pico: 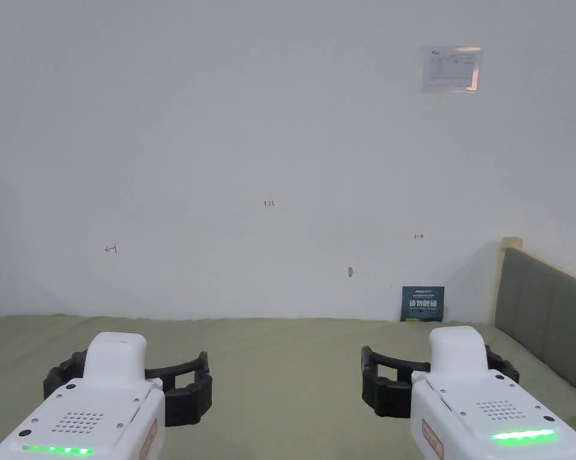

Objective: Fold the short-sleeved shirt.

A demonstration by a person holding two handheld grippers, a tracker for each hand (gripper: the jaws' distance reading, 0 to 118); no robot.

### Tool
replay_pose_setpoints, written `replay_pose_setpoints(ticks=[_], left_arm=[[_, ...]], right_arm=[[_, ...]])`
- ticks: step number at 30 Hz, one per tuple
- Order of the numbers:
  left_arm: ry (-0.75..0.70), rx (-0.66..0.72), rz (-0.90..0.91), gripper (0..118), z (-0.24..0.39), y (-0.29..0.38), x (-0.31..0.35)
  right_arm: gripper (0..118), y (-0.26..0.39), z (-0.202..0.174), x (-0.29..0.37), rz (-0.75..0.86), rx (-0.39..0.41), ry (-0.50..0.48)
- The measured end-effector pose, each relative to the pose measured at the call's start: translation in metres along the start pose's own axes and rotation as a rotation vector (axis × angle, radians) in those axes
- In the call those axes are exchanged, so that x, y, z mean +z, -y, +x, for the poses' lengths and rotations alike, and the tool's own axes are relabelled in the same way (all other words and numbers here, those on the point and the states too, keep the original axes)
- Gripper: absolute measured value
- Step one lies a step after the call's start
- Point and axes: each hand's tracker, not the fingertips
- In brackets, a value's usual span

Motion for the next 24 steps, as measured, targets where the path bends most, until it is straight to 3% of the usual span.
replay_pose_setpoints(ticks=[4, 8, 12, 14, 16, 20, 24], left_arm=[[0.000, -0.001, 0.030, 118, 0.000, -0.001, 0.004], [0.005, -0.001, 0.025, 118, 0.000, -0.004, 0.004], [0.001, -0.010, 0.025, 118, 0.001, -0.004, 0.005], [-0.005, -0.009, 0.030, 118, 0.000, -0.002, 0.006], [-0.005, 0.000, 0.029, 118, -0.002, -0.002, 0.007], [-0.010, 0.017, 0.027, 118, -0.004, -0.002, 0.005], [-0.011, 0.022, 0.027, 118, -0.003, -0.002, 0.005]], right_arm=[[118, -0.009, -0.006, -0.002, -0.065, -0.047, -0.018], [118, -0.011, -0.003, -0.006, -0.129, -0.115, -0.124], [118, -0.014, -0.003, -0.002, -0.106, -0.141, -0.094], [118, -0.015, -0.004, -0.001, -0.118, -0.104, -0.076], [118, -0.016, -0.008, -0.002, -0.128, -0.048, -0.004], [118, -0.015, -0.015, 0.000, -0.086, -0.017, 0.154], [118, -0.017, -0.011, -0.002, -0.105, -0.064, 0.115]])
